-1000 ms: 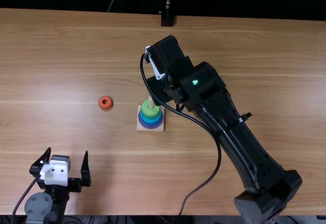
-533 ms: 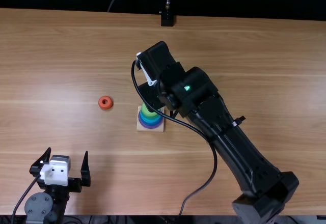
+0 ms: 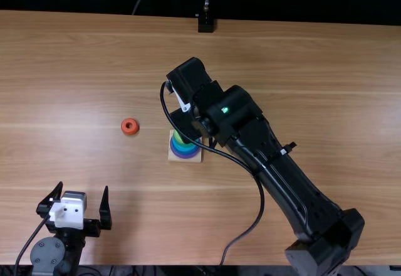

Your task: Build the Hanoi tower: stack the rings onto the peg from bottom to top in this color order: purple, dark blue, light blue, dark green, light green, yellow, orange.

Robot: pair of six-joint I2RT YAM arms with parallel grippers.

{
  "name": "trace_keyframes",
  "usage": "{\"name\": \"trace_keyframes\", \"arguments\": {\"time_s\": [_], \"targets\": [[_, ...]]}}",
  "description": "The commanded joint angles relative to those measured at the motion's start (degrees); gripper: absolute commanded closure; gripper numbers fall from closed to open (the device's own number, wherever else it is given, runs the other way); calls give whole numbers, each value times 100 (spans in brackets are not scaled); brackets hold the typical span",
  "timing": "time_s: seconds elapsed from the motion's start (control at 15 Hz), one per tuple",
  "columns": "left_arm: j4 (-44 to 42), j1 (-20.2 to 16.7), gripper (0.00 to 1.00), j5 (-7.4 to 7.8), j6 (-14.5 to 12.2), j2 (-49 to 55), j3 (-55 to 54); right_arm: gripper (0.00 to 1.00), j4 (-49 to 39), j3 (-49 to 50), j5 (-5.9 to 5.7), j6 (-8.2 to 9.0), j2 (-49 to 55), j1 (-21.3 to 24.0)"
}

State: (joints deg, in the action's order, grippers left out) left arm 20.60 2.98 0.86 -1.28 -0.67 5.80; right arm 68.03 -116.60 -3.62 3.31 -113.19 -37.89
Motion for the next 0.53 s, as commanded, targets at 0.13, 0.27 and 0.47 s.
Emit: {"name": "trace_keyframes", "arguments": {"time_s": [0.13,0.27,0.47], "targets": [[492,-43,0,93,-51,67,-580,100,-36,14,14,27,218,-96],[492,-43,0,93,-51,67,-580,100,-36,-12,14,27,209,-175],[492,-43,0,93,-51,67,-580,100,-47,-30,14,27,183,-193]]}}
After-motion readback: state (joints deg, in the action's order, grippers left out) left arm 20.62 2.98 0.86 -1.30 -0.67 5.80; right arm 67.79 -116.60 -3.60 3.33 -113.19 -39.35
